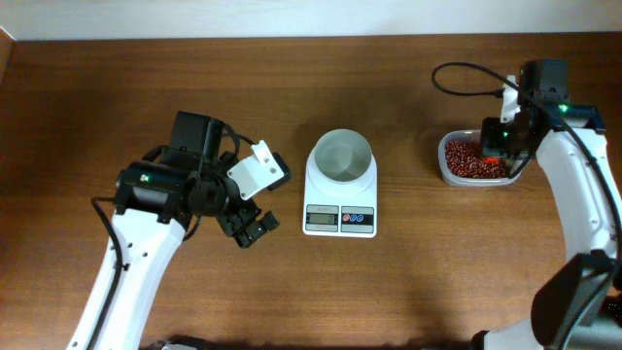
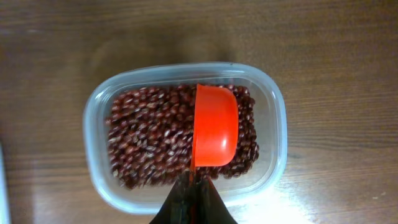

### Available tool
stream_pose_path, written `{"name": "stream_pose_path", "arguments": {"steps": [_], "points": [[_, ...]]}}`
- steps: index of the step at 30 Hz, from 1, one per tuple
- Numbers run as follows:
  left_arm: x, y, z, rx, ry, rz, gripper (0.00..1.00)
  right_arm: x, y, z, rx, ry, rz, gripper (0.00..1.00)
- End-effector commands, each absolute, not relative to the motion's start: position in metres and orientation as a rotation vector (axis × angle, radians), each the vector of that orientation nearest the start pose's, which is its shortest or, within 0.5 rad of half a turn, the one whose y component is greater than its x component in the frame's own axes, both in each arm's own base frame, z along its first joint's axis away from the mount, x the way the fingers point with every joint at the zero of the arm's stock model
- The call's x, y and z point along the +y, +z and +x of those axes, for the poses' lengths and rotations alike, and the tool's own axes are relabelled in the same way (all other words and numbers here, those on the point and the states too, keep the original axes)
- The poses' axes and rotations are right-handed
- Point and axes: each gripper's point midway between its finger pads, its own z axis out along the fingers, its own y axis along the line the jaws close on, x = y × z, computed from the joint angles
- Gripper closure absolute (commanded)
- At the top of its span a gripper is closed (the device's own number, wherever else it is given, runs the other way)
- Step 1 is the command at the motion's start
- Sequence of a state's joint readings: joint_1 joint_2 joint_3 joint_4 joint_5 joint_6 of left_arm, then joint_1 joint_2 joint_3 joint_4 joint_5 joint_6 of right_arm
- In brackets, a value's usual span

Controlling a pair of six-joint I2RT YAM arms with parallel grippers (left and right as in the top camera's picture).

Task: Scoop and weigh 50g on scale
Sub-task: 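Move the red scoop with the right gripper over the bean tub, then lower the scoop into the beans and drag it to scoop beans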

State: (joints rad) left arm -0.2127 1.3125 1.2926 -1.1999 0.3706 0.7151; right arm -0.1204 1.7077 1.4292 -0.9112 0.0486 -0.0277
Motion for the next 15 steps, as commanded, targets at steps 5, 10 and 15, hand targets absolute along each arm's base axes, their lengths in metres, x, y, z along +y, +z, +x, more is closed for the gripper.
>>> {"name": "stream_pose_path", "arguments": {"steps": [5, 10, 15], "points": [[-0.121, 0.208, 0.258, 2.34, -0.377, 1.285, 0.01, -0.079, 0.137, 0.398, 2.757, -0.271, 0.176, 0.96], [-0.121, 0.208, 0.258, 2.34, -0.377, 1.285, 0.01, -0.078, 0.129, 0.389, 2.797, -0.27, 0.174, 0.96], [-0.121, 0.208, 0.258, 2.34, -0.377, 1.285, 0.01, -0.058, 0.121, 0.391, 2.818, -0.109, 0.146, 0.96]]}}
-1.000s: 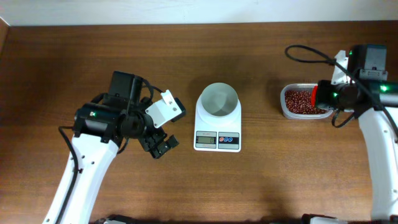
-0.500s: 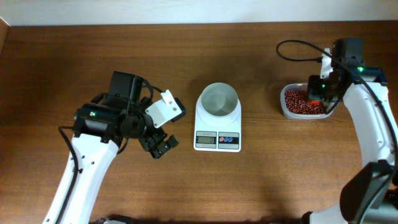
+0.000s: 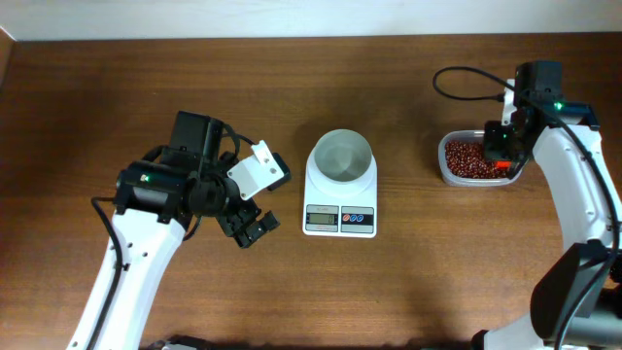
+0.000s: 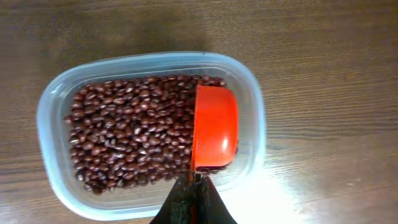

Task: Scoop and weigh 50g on scale
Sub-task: 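Lower the scoop into the beans and drag it to scoop beans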

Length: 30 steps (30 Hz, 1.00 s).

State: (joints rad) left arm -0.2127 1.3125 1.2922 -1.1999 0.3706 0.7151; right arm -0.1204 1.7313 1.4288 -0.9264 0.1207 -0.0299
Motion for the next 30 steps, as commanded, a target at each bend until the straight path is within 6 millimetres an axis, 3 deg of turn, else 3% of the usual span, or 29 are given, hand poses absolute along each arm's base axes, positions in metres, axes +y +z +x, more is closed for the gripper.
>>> {"name": "stream_pose_path", "arguments": {"steps": [1, 9, 15, 19, 30], "points": [[-0.121, 0.208, 0.258, 2.34, -0.377, 1.285, 0.01, -0.058, 0.119, 0.391, 2.823, -0.103, 0.145, 0.96], [-0.121, 0.208, 0.258, 2.34, -0.377, 1.285, 0.01, -0.056, 0.102, 0.38, 2.891, -0.106, 0.093, 0.96], [-0.121, 0.208, 0.258, 2.34, -0.377, 1.285, 0.01, -0.032, 0.101, 0.376, 2.908, 0.101, 0.06, 0.96], [-0.121, 0.208, 0.258, 2.341, -0.377, 1.285, 0.01, -0.04, 0.1, 0.376, 2.899, 0.152, 0.11, 0.96], [-0.121, 0.208, 0.258, 2.34, -0.377, 1.285, 0.01, -0.065, 0.11, 0.373, 2.79, 0.496, 0.326, 0.96]]}}
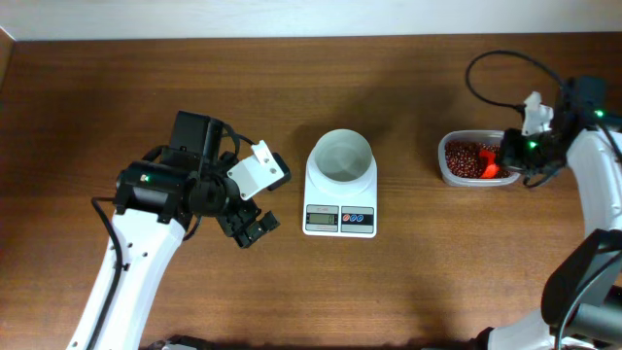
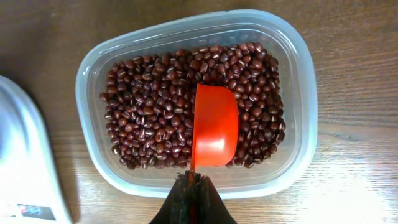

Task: Scoop and weigh 50g on scale
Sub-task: 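Lower the scoop into the beans and drag it to scoop beans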

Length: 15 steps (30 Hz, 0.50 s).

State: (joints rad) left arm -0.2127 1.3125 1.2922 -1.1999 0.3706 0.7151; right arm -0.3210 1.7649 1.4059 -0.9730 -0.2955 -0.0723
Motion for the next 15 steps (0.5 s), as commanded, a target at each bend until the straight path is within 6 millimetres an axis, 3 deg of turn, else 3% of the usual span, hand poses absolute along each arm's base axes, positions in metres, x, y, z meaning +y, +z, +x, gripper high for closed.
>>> {"name": "stream_pose_path", "arguments": {"steps": [1, 4, 10, 15], "points": [[-0.121, 0.208, 0.258, 2.34, -0.377, 1.285, 0.01, -0.067, 0.11, 0.373, 2.786, 0.503, 0.335, 0.96], [-0.121, 0.208, 0.258, 2.34, -0.377, 1.285, 0.01, -0.068, 0.107, 0.372, 2.786, 0.503, 0.34, 0.96], [-0.121, 0.208, 0.258, 2.34, -0.377, 1.285, 0.01, -0.056, 0.073, 0.359, 2.843, 0.603, 0.371, 0.96], [-0.121, 0.208, 0.258, 2.34, -0.377, 1.285, 0.01, -0.048, 0.071, 0.362, 2.826, 0.686, 0.37, 0.96]]}}
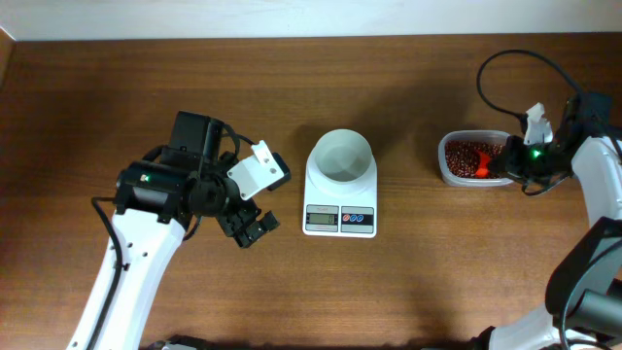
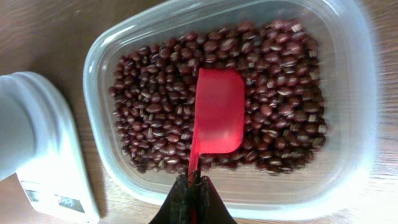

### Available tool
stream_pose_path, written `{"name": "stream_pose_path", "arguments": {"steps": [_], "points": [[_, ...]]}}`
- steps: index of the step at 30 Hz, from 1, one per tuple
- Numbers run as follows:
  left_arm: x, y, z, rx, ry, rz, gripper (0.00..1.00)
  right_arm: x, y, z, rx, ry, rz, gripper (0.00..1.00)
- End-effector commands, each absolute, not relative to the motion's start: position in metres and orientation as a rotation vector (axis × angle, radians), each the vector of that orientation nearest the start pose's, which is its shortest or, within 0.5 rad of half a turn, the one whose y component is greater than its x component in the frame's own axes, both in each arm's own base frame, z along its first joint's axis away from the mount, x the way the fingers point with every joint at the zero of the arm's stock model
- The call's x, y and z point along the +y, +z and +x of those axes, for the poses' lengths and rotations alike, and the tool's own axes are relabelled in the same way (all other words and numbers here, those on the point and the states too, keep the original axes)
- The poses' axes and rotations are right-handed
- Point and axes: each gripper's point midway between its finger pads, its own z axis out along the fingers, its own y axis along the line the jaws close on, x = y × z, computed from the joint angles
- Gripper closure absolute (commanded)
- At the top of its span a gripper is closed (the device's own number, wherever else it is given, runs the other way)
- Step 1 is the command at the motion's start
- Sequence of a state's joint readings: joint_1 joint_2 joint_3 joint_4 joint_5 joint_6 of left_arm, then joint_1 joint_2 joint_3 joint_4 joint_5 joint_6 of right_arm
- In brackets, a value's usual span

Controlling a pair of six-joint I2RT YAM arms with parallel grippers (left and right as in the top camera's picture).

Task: Scoop and weigh 50g on scale
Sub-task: 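Lower the scoop into the beans and drag it to scoop beans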

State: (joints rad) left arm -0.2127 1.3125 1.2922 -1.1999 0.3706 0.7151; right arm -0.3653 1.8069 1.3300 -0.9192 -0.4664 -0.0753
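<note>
A clear plastic tub (image 2: 124,168) (image 1: 457,175) of red beans (image 2: 155,106) sits at the table's right. My right gripper (image 2: 193,186) (image 1: 515,165) is shut on the handle of a red scoop (image 2: 217,112), whose bowl lies low over the beans inside the tub. The white scale (image 1: 340,209) stands mid-table with a white cup (image 1: 341,156) on it; the scale's corner (image 2: 37,155) shows in the right wrist view. My left gripper (image 1: 251,228) hangs left of the scale with its jaws apart, holding nothing.
The right arm's black cable (image 1: 505,68) loops above the tub. The scale's display and buttons (image 1: 339,221) face the front. Brown tabletop (image 1: 389,292) surrounds everything.
My right gripper has come closer to the beans, so the tub fills more of the wrist view, and the scoop sits lower over them. The left arm has not moved.
My right gripper held the red scoop over the tub's right side throughout. It shifted further right over the tub, then the wrist swung so the scale edge came into view. Now the scoop is down close to the beans. The left arm stayed still.
</note>
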Motion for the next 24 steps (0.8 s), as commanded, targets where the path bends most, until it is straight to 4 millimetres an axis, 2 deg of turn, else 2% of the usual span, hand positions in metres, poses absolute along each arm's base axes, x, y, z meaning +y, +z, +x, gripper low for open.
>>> {"name": "stream_pose_path", "arguments": {"steps": [1, 7, 14, 19, 24], "points": [[-0.121, 0.208, 0.258, 2.34, -0.377, 1.285, 0.01, -0.047, 0.071, 0.362, 2.822, 0.702, 0.369, 0.96], [-0.121, 0.208, 0.258, 2.34, -0.377, 1.285, 0.01, -0.046, 0.077, 0.363, 2.783, 0.77, 0.394, 0.96], [-0.121, 0.208, 0.258, 2.34, -0.377, 1.285, 0.01, -0.07, 0.094, 0.364, 2.626, 0.953, 0.526, 0.96], [-0.121, 0.208, 0.258, 2.34, -0.377, 1.285, 0.01, -0.09, 0.1, 0.361, 2.555, 0.99, 0.599, 0.96], [-0.121, 0.208, 0.258, 2.341, -0.377, 1.285, 0.01, -0.097, 0.109, 0.362, 2.482, 1.054, 0.623, 0.96]]}}
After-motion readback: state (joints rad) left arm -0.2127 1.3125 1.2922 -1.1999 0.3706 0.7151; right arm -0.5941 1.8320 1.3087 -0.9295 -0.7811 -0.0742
